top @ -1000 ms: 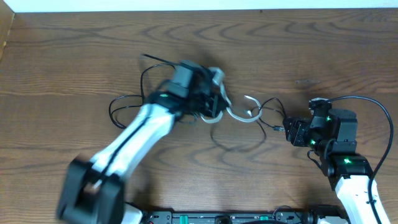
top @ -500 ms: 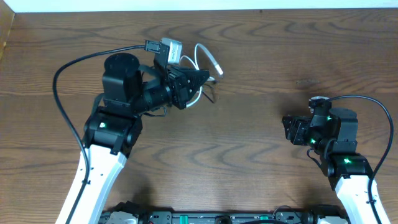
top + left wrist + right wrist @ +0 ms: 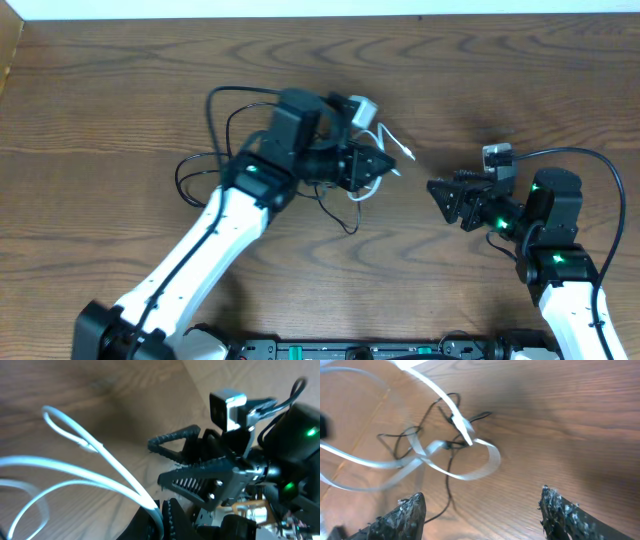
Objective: Untangle cables
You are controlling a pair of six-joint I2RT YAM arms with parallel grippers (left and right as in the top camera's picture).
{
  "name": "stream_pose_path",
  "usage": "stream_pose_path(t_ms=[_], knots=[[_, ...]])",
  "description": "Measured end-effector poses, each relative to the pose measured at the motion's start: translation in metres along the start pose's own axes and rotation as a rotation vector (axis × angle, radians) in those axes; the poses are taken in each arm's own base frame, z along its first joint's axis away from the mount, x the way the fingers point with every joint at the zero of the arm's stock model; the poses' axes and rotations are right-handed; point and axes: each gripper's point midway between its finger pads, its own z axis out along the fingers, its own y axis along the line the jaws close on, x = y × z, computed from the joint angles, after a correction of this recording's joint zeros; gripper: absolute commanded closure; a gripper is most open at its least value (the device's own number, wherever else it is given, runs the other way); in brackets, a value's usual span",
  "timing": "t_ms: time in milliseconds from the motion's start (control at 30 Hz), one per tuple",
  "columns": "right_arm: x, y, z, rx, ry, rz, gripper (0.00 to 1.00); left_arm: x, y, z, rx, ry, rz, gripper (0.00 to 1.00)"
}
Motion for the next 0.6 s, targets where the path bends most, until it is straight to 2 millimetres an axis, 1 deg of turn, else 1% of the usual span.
stream_pose_path(t_ms=[67, 100, 133, 267, 333, 400, 600], knots=[[0.002, 0.008, 0.001, -0.043, 0.012, -0.031, 0.20, 0.006, -0.006, 0.013, 0.021, 0.025, 0.017, 0.92], [0.005, 0.016, 0.002, -0.078, 0.022, -0.056, 0.20, 0.007, -0.008, 0.015, 0.028, 0.028, 0.024, 0.93], [0.009, 0.028, 0.003, -0.135, 0.039, -0.094, 0.20, 0.008, -0.014, 0.019, 0.042, 0.029, 0.042, 0.93], [0.019, 0.052, 0.005, -0.239, 0.072, -0.184, 0.20, 0.009, -0.019, 0.021, 0.052, 0.029, 0.054, 0.93], [0.021, 0.058, 0.006, -0.263, 0.074, -0.216, 0.21, 0.008, -0.019, 0.021, 0.052, 0.028, 0.051, 0.92], [0.018, 0.063, 0.006, -0.281, 0.060, -0.259, 0.20, 0.008, -0.019, 0.021, 0.052, 0.029, 0.029, 0.93], [0.000, 0.066, 0.007, -0.275, -0.017, -0.344, 0.21, 0.010, -0.022, 0.020, 0.070, 0.039, -0.018, 0.92]])
